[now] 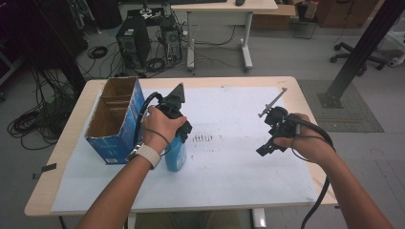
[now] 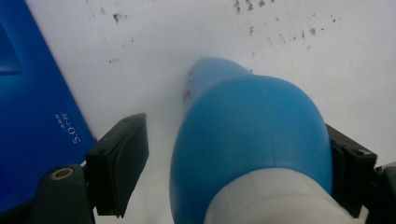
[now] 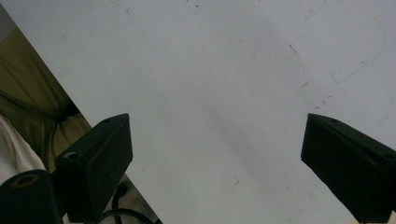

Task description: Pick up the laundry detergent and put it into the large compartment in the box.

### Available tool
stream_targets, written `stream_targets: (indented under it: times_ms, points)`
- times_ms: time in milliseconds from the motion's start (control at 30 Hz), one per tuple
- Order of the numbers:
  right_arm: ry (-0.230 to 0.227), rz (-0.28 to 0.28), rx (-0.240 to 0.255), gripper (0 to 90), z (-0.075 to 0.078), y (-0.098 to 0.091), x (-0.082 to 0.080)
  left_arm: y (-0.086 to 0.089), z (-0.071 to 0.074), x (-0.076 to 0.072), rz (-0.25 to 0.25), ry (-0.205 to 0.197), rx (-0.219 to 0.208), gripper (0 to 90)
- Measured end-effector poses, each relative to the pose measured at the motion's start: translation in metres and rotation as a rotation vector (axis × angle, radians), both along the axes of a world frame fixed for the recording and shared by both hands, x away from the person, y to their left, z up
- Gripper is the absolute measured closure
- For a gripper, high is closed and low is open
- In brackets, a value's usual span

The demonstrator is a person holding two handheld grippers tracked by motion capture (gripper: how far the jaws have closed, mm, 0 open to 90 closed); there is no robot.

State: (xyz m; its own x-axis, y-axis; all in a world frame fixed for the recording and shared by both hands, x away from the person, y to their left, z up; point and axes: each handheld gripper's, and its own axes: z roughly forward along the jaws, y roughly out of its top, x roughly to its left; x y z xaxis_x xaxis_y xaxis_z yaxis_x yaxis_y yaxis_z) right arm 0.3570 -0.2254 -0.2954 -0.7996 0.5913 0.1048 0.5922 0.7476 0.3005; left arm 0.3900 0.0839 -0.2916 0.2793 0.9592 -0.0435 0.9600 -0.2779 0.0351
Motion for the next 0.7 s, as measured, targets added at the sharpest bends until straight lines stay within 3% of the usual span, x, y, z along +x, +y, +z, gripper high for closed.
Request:
stream_targets:
  times_ms: [700]
  points:
    - [-0.002, -0.006, 0.005, 9.1, -0.0006, -0.0014, -0.0005, -0.0029, 0.0034, -0.0015, -0.002, -0.002, -0.033, 36.8]
